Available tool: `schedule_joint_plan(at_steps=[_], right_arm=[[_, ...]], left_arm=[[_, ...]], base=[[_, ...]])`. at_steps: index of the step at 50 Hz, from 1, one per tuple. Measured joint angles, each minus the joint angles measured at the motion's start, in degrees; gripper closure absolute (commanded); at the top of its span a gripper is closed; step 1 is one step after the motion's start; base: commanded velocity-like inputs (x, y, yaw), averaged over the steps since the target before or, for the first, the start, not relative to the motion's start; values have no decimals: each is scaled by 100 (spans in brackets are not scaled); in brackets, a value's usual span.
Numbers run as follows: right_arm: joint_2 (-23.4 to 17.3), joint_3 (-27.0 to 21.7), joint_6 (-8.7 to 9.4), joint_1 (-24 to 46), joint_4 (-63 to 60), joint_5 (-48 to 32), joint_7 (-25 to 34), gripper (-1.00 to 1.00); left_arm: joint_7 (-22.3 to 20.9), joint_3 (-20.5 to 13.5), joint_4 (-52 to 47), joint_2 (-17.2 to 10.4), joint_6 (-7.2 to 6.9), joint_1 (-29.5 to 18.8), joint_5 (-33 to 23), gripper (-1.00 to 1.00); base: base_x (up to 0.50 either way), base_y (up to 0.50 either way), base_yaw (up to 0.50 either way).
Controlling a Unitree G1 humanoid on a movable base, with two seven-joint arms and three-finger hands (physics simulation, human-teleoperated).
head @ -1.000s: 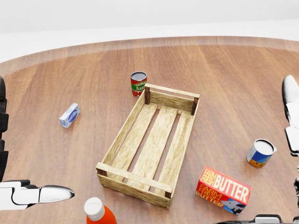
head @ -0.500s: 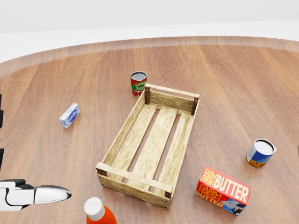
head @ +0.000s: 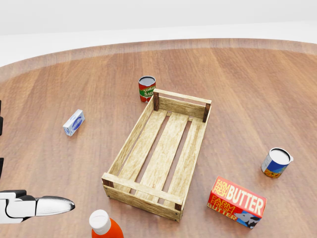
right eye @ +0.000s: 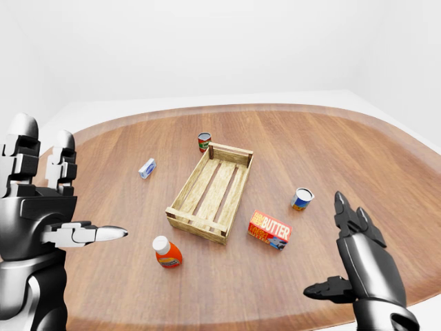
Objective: Pick up the butter and put it in the tray.
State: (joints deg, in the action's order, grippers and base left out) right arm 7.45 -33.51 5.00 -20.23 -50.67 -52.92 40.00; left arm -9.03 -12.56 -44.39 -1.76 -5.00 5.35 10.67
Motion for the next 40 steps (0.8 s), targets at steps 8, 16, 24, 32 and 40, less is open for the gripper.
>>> schedule_joint_plan(at_steps=[8, 16, 24, 32, 40], right_arm=[[-310, 181, 0, 234, 259, -306, 0, -100], [-539, 329, 0, 411, 454, -507, 0, -100], [-652, 406, 0, 485, 539, -592, 0, -100], [-812, 437, 0, 593, 693, -664, 0, -100], [-1028, 478, 0, 747, 1055, -720, 0, -100]], left_arm=[[1, -11, 21, -4, 0, -10, 6, -100], [1, -3, 64, -6, 0, -16, -1, -100], [1, 2, 84, -8, 0, -17, -4, -100], [-2, 18, 131, -5, 0, -12, -22, -100], [0, 32, 159, -3, 0, -6, -33, -100]], base=[[0, 0, 0], [0, 0, 0], [0, 0, 0], [0, 0, 0], [0, 0, 0]])
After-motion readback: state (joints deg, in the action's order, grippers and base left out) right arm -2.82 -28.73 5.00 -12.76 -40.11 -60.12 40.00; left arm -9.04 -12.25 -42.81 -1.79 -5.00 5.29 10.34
